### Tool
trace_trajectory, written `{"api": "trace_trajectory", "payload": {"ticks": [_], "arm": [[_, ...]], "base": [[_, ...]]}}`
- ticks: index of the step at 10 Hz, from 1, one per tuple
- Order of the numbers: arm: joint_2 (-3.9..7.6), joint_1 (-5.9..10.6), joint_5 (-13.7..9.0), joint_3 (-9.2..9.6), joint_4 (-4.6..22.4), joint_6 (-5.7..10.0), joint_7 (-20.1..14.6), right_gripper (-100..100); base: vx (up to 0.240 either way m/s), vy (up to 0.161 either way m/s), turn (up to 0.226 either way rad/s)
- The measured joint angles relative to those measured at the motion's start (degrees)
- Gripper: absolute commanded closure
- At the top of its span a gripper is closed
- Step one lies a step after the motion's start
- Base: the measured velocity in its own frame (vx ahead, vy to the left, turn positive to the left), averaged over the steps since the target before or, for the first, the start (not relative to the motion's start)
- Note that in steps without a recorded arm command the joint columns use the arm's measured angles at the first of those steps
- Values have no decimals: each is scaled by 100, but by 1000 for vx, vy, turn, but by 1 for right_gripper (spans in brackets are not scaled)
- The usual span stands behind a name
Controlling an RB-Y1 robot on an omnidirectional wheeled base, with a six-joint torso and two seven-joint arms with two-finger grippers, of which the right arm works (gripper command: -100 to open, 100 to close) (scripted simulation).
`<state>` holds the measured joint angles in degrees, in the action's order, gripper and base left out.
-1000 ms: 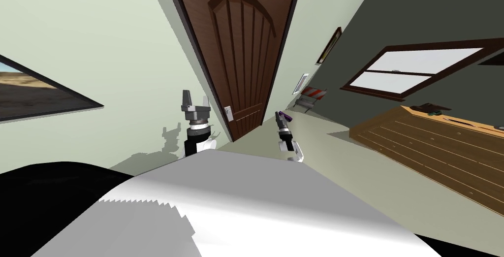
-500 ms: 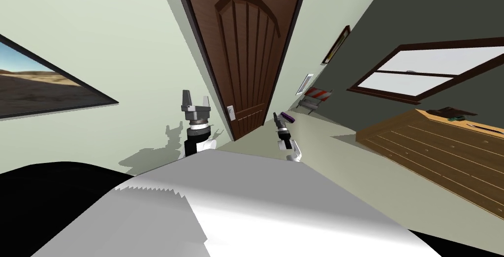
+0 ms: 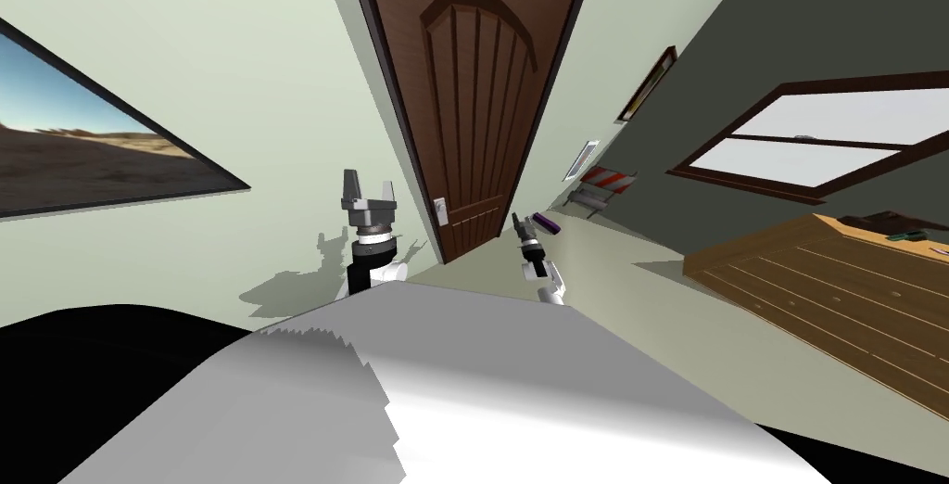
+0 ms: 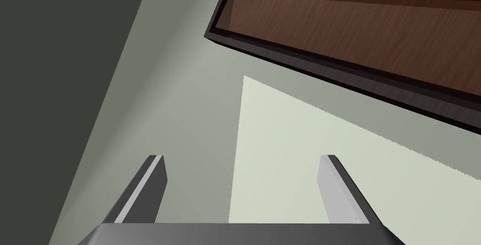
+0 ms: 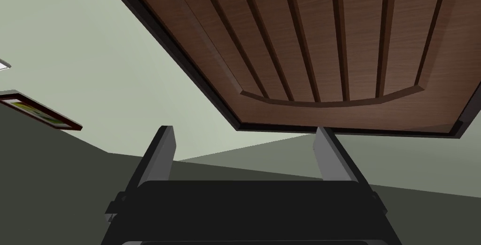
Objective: Pull the door open
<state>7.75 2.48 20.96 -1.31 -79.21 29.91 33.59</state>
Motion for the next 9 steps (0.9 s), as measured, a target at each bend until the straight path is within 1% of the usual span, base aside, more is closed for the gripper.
{"api": "trace_trajectory", "payload": {"ticks": [2,4,6,7,9], "arm": [[-6,114,104,-19,229,32,118,-100],[0,248,196,-34,428,25,213,-100],[-3,349,277,-57,641,62,310,-100],[-8,439,326,-69,773,68,368,-100],[-1,558,430,-85,985,75,474,-100]], "base": [[-20,28,108],[-16,26,76],[-18,26,83],[-19,35,129],[-19,42,93]]}}
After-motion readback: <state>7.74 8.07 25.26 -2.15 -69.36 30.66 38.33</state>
